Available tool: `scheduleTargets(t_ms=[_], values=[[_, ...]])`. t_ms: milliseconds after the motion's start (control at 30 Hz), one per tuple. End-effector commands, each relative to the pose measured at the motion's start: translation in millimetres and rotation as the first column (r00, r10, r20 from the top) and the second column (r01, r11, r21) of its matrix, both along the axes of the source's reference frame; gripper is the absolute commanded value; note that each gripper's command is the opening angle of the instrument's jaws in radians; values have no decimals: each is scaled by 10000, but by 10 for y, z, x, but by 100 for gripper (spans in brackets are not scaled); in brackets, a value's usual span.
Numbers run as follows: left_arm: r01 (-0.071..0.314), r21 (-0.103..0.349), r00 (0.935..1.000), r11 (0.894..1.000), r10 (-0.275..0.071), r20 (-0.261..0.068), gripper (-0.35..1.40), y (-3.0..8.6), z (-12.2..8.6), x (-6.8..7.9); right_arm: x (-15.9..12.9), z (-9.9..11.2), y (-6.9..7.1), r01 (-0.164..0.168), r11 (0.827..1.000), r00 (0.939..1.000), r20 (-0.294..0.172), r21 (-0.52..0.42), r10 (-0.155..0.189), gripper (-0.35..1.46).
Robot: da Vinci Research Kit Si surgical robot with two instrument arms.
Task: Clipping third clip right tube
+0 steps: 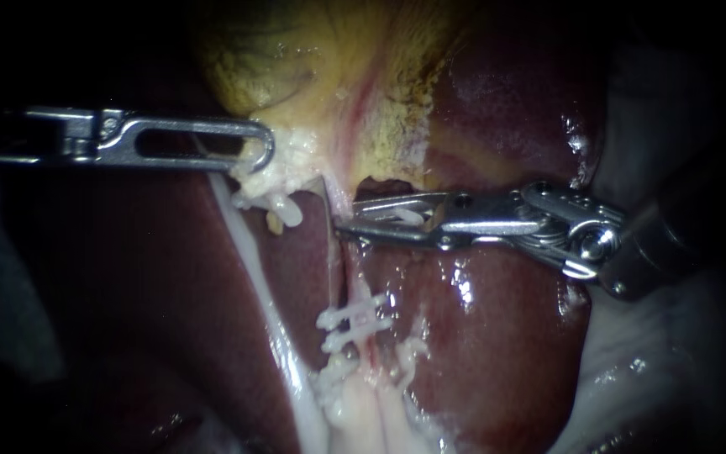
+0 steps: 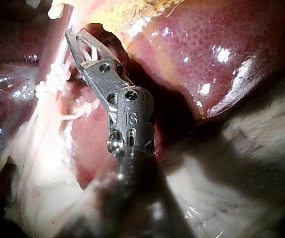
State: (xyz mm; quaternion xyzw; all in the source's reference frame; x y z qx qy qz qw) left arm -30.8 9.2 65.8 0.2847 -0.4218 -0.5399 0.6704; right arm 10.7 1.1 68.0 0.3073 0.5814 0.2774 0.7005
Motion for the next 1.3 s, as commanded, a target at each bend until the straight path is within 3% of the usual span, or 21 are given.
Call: scheduleTargets(t_ms=[33, 367, 533, 633, 967, 1300], values=[[3, 0, 10000, 10000, -3, -1, -35, 0, 0, 0, 0, 0, 0, -1, 10000, 10000, 0, -2, 1, -22], [4, 0, 10000, 10000, -4, -1, -35, 0, 0, 0, -1, 0, 0, 1, 10000, 10000, -1, -3, -1, -19], [4, 0, 10000, 10000, -4, -1, -35, 0, 0, 0, 1, 0, -1, -26, 10000, 10000, 17, -14, 26, 29], [4, 0, 10000, 10000, -4, -1, -35, 0, 0, 0, 4, 1, -2, -97, 9999, 10000, -7, 99, 97, 40], [4, 0, 10000, 10000, -4, -2, -35, 0, 0, 0, 15, 10, -15, -272, 9987, 9996, -82, 421, 276, 46], [4, 0, 10000, 10000, -4, -2, -35, 0, 0, 0, 27, 14, -35, 193, 9969, 9993, -344, 761, -167, 46]])
